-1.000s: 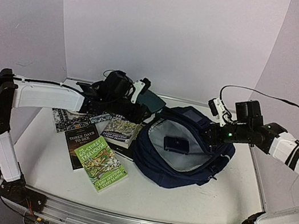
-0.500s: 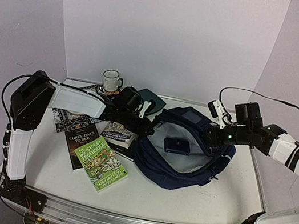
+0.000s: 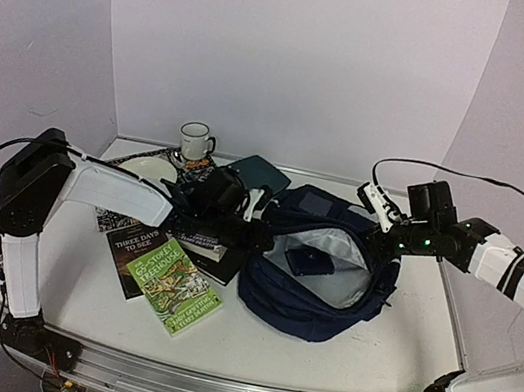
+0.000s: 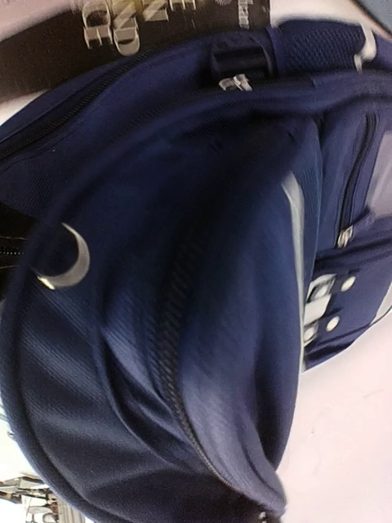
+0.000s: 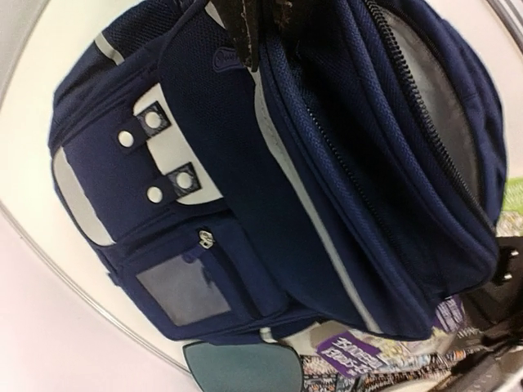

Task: Pack the student bag
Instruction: Adjust the student bag at the center of the board, then hold the second largest pocket of the student bag, then grab the second largest pocket of the bag from the center of the board.

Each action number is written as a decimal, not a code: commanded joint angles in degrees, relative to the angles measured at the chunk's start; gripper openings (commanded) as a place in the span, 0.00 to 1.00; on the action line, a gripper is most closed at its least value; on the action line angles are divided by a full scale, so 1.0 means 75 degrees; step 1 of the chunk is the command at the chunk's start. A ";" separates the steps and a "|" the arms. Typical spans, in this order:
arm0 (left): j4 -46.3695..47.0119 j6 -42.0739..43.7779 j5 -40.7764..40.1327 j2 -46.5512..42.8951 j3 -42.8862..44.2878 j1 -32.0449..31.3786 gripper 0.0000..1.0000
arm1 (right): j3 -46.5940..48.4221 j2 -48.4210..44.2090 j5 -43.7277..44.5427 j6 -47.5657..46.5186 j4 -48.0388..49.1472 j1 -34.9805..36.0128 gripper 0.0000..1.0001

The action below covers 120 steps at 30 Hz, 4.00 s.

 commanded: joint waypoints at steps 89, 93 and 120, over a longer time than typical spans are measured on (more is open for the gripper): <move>0.0904 0.3736 -0.0013 0.0306 -0.0284 0.0046 0.43 | 0.1426 0.1302 0.2524 0.0357 -0.1122 0.3304 0.00; 0.1061 0.4557 0.0017 0.0644 -0.0178 0.0050 0.41 | 0.1405 0.1213 0.2418 0.0356 -0.1021 0.3303 0.00; 0.1975 0.6599 0.1713 0.0943 -0.0101 0.0507 0.42 | 0.1270 0.1010 0.1929 0.0356 -0.0945 0.3293 0.00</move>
